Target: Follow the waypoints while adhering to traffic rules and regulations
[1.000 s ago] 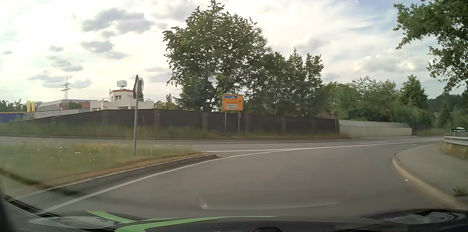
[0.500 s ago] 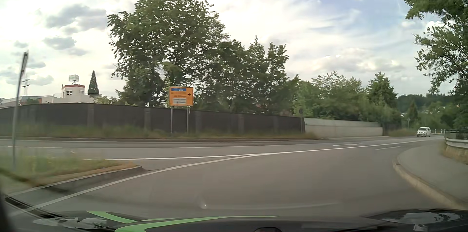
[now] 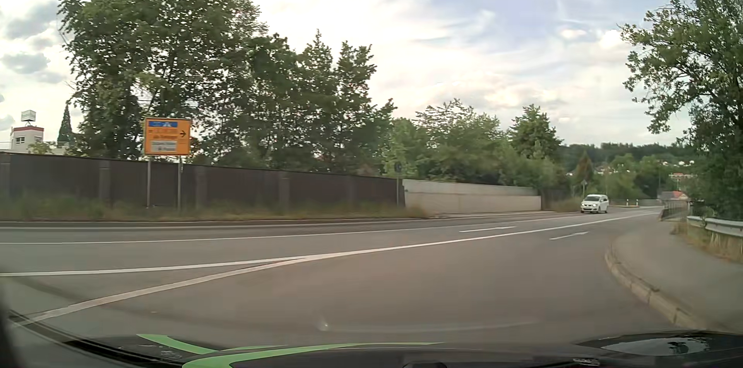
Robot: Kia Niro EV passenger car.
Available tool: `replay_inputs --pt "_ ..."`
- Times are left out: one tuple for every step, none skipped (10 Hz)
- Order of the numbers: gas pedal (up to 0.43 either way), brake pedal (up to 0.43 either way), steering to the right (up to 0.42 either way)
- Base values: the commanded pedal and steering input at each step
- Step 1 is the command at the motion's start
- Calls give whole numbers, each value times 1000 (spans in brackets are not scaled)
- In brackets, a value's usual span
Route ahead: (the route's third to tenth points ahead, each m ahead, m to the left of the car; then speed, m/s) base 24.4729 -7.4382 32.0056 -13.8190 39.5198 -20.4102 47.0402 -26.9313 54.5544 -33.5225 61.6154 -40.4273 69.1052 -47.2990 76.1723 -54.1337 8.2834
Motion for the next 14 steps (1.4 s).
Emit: replay_inputs --pt "118 0 195" --pt "118 0 190" --pt "118 0 188" --pt "118 0 186" --pt "130 0 182" --pt "138 0 175" --pt "138 0 167" --pt "157 0 163" --pt "157 0 162" --pt "157 0 161" --pt "157 0 156" --pt "157 0 151" --pt "157 0 146" --pt "157 0 140"
